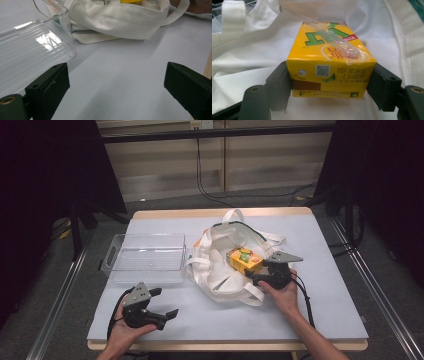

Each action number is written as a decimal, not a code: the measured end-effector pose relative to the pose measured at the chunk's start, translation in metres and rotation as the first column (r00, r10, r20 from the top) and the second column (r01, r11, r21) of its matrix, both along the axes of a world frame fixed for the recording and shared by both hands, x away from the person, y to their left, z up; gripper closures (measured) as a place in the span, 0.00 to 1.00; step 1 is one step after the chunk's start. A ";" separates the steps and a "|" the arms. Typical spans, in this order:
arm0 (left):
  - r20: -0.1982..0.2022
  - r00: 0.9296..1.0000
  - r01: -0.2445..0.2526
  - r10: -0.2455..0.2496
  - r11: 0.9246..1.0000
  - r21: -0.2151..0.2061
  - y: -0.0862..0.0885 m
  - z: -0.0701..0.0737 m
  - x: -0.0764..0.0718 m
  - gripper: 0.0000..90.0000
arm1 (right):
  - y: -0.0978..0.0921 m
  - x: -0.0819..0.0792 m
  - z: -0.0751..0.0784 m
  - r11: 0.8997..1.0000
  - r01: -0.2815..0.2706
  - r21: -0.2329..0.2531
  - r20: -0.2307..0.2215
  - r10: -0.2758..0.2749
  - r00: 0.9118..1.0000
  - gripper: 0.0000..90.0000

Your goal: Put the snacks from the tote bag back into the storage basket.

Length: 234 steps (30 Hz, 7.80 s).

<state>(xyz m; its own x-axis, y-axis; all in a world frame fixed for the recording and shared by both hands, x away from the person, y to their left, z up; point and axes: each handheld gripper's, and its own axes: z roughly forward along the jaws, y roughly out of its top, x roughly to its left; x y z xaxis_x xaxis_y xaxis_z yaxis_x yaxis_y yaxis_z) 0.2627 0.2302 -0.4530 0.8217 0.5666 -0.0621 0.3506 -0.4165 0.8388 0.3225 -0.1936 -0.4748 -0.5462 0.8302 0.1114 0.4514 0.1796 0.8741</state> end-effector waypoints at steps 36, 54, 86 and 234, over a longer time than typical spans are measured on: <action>-0.005 1.000 0.006 -0.006 1.000 -0.003 -0.002 -0.001 0.001 0.07 | 0.017 0.088 0.103 0.914 -0.265 -0.307 -0.480 0.092 0.872 0.31; -0.003 1.000 0.012 -0.012 1.000 -0.005 -0.002 -0.001 0.001 0.07 | 0.048 0.122 0.109 0.829 -0.377 -0.412 -0.625 0.043 0.779 0.31; -0.013 1.000 0.017 -0.017 1.000 -0.011 -0.002 -0.001 0.001 0.07 | 0.082 0.152 0.108 0.829 -0.386 -0.403 -0.640 0.046 0.767 0.27; 0.017 1.000 -0.016 0.016 1.000 -0.015 -0.209 0.046 0.139 0.25 | -0.057 -0.099 0.028 0.988 -0.117 0.105 -0.011 0.119 0.993 0.16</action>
